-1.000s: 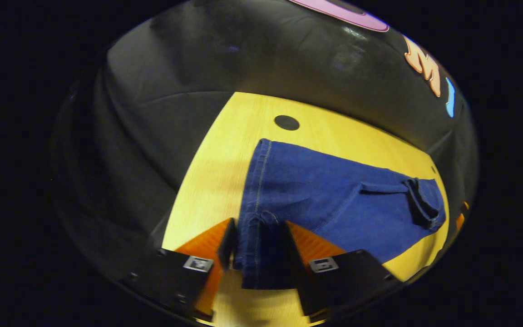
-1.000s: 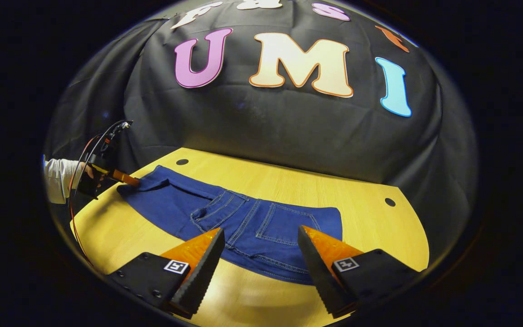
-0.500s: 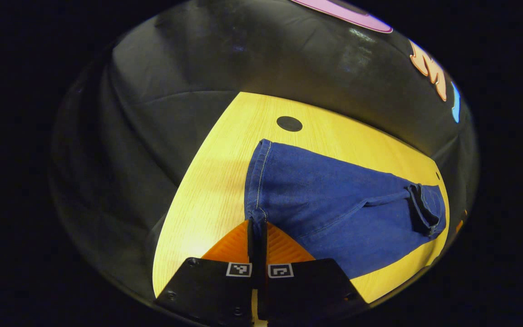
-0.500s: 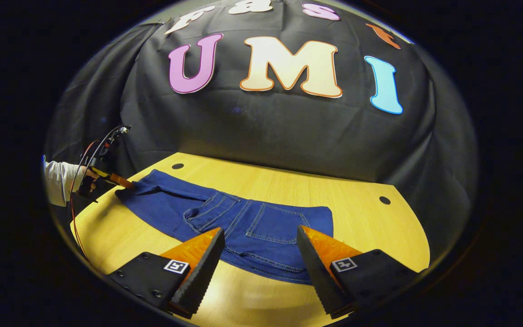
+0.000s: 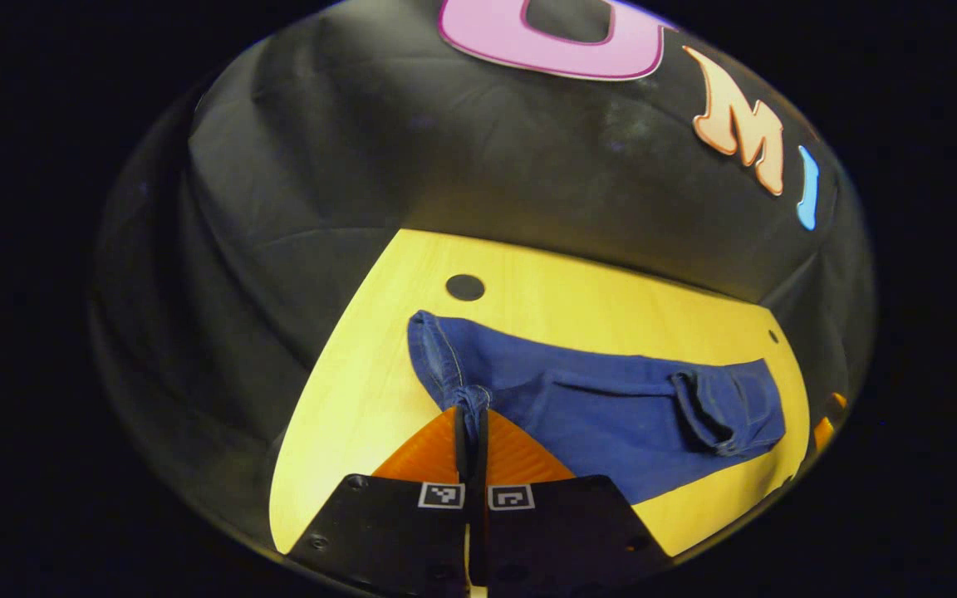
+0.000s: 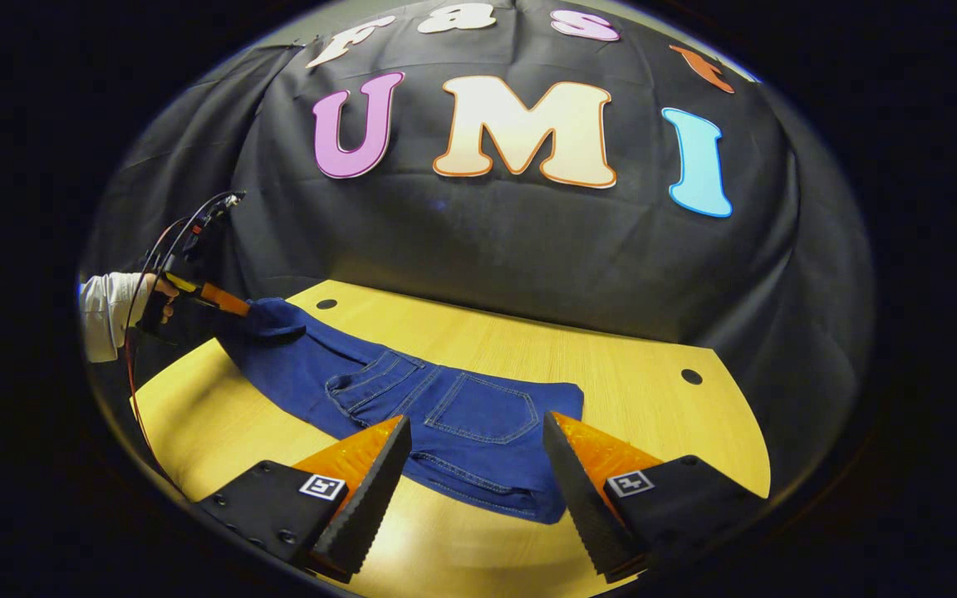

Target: Grasp the waist and the cuffs of the jeans and fold them to make the two legs overlap; first hold the waist and fold one-third of the jeans toward the cuffs, then hold the cuffs and fold the remaining one-third in the same direction to finish folding.

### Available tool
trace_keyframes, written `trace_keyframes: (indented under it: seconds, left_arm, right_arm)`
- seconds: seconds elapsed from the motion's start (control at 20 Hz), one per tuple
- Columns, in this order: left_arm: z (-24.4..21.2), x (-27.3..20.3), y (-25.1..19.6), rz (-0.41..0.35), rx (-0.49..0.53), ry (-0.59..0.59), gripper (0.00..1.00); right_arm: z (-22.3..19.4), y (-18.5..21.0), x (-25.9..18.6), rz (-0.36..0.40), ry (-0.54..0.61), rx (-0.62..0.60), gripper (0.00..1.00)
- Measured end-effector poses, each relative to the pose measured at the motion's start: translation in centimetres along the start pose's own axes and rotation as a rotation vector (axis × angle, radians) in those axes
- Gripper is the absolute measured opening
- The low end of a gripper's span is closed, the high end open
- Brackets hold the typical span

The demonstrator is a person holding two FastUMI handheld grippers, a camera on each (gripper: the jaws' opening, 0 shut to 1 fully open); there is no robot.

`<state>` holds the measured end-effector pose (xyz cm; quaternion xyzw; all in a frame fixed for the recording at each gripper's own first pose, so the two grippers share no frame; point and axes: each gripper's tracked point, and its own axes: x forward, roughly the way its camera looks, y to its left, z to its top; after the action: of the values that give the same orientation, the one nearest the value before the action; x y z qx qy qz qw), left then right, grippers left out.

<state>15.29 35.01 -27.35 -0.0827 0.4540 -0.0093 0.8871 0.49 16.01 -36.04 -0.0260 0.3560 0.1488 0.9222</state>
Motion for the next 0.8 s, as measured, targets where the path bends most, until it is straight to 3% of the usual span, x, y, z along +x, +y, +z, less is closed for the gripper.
trace_keyframes:
  seconds: [0.4, 0.8]
  left_arm:
    - [4.6, -3.5, -8.8, -0.095, -0.003, -0.082, 0.0]
    - [7.4, -6.4, -20.7, -0.213, 0.096, -0.153, 0.0]
  right_arm:
    - [0.2, -4.1, -2.0, 0.003, -0.02, 0.02, 0.98]
    - [-0.4, -8.2, -4.4, 0.002, -0.036, 0.048, 0.98]
